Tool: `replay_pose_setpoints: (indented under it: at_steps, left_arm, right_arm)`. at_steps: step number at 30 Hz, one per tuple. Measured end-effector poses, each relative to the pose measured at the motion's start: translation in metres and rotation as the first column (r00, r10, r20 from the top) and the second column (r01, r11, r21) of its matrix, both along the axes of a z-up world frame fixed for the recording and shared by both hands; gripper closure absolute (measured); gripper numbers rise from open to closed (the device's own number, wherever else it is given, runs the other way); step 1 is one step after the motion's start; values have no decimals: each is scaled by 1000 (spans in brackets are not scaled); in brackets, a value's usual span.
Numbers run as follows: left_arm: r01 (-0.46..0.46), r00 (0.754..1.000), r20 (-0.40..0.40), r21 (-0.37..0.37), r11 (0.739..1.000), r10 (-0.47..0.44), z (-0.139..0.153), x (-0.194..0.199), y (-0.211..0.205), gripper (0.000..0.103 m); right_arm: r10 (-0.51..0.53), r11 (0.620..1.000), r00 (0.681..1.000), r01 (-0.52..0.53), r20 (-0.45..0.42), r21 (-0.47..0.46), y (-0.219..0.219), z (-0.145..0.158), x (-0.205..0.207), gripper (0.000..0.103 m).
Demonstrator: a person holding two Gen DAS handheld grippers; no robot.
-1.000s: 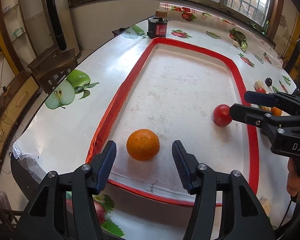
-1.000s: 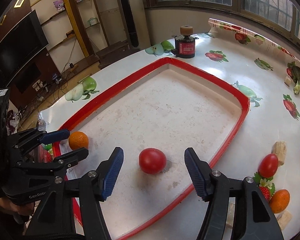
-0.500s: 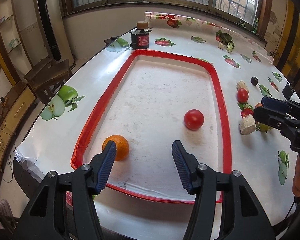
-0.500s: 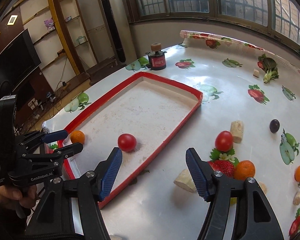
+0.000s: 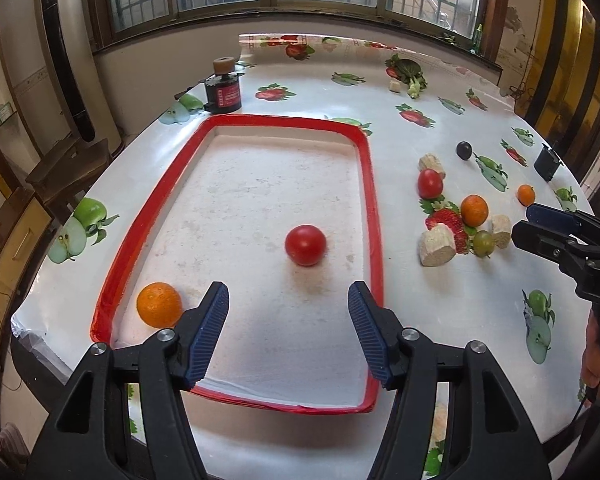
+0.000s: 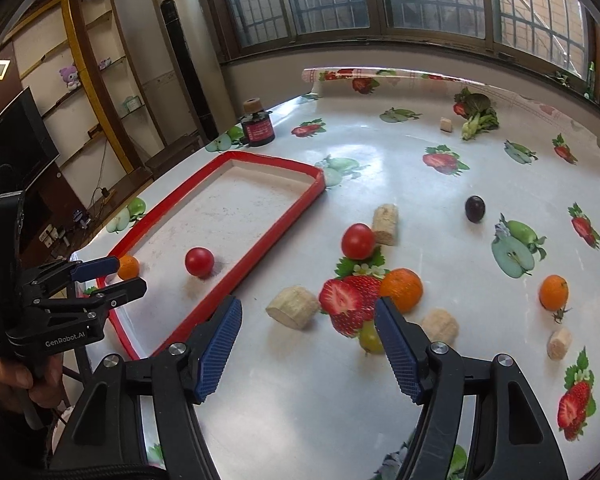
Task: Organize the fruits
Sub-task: 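Move both open tools back toward the wooden blocks among the fruit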
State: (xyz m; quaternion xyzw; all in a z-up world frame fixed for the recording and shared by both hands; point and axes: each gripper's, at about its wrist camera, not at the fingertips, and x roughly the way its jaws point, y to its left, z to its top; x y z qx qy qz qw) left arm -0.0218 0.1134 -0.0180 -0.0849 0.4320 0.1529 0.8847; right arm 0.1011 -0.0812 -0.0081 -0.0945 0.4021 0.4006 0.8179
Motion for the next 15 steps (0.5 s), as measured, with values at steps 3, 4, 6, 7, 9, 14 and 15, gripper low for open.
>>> replay_pose_setpoints:
  at_steps: [3, 4, 6, 7, 9, 14, 15]
  left_arm:
    - [31, 1000, 1, -11, 999, -31, 0, 5, -12, 42]
    - [40, 999, 1, -12, 999, -40, 0, 7, -16, 42]
    - [62, 998, 2, -14, 998, -62, 1, 10, -24, 42]
    - [72, 997, 2, -14, 997, -72, 1, 11, -28, 42]
    - [92, 996, 1, -18, 996, -92, 2, 15, -35, 42]
    - [144, 990, 2, -23, 989, -144, 4, 27, -55, 42]
    - [155, 988, 3, -24, 988, -155, 5, 28, -59, 42]
  right_arm:
    - [-37, 999, 999, 37, -2, -6, -20, -3, 3, 32]
    - [-50, 999, 999, 50, -2, -8, -26, -3, 5, 32]
    - [-74, 997, 997, 74, -4, -11, -39, -4, 7, 32]
    - [-85, 996, 996, 85, -5, -13, -45, -5, 8, 32]
    - [-110, 994, 994, 109, -7, -15, -56, -6, 10, 32]
    - [-166, 986, 986, 166, -15, -17, -85, -8, 15, 32]
    - [-176, 984, 984, 176, -16, -18, -90, -9, 16, 32]
